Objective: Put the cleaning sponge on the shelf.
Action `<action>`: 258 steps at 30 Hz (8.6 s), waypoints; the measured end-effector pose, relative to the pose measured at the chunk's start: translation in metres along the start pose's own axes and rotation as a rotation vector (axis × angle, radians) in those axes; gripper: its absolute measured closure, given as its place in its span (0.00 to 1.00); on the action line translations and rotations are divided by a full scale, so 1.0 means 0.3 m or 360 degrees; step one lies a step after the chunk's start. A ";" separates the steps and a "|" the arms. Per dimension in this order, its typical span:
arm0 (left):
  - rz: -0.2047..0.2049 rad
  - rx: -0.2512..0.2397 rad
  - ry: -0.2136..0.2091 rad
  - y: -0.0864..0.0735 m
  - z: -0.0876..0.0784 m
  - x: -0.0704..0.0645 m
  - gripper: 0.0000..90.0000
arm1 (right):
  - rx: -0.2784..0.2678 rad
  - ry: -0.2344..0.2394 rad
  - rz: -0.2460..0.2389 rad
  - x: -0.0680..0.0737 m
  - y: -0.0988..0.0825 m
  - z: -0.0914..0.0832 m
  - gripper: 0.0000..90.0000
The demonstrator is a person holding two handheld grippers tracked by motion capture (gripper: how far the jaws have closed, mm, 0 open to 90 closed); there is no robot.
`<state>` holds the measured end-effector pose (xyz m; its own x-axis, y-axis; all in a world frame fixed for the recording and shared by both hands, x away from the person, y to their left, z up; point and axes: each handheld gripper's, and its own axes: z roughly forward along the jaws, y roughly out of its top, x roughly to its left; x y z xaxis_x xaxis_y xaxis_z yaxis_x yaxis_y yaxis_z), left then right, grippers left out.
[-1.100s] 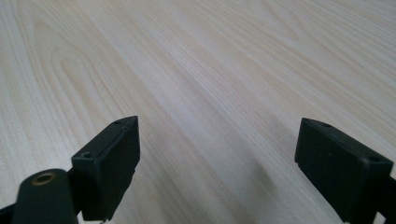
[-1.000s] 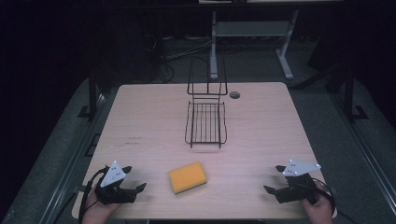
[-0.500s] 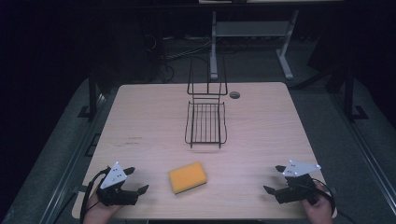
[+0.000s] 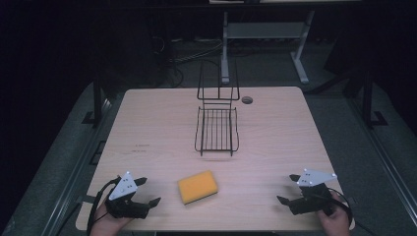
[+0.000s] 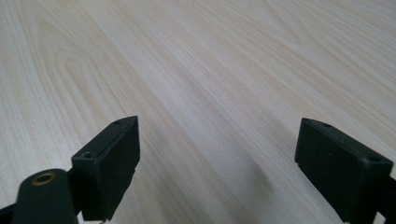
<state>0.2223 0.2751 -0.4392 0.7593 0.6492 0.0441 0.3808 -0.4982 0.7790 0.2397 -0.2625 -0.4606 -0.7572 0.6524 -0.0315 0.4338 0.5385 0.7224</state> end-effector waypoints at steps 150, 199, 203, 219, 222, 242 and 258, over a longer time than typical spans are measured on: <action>0.0490 0.0641 -0.0376 0.344 0.397 -0.152 0.15 | -0.0041 0.0019 -0.0019 0.019 0.009 -0.005 0.15; 0.0477 0.0713 -0.0420 0.342 0.436 -0.150 0.24 | -0.0050 0.0022 -0.0017 0.022 0.010 -0.006 0.15; 0.0500 0.0728 -0.0411 0.349 0.434 -0.150 0.24 | -0.0046 0.0023 -0.0015 0.022 0.010 -0.005 0.15; 0.0542 0.0716 -0.0434 0.407 0.433 -0.153 0.24 | -0.0038 0.0025 -0.0019 0.018 0.008 -0.004 0.15; 0.0550 0.0717 -0.0433 0.414 0.434 -0.152 0.24 | -0.0039 0.0023 -0.0018 0.017 0.008 -0.003 0.15; 0.0555 0.0660 -0.0461 0.457 0.428 -0.139 0.24 | -0.0030 0.0021 -0.0025 0.018 0.008 0.001 0.15; 0.0561 0.0618 -0.0507 0.501 0.430 -0.116 0.24 | -0.0018 0.0020 -0.0025 0.015 0.009 0.004 0.15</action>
<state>0.3213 0.1035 -0.4044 0.9722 0.2333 0.0219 0.1968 -0.8637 0.4639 0.2380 -0.2575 -0.4595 -0.7698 0.6373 -0.0344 0.4164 0.5424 0.7297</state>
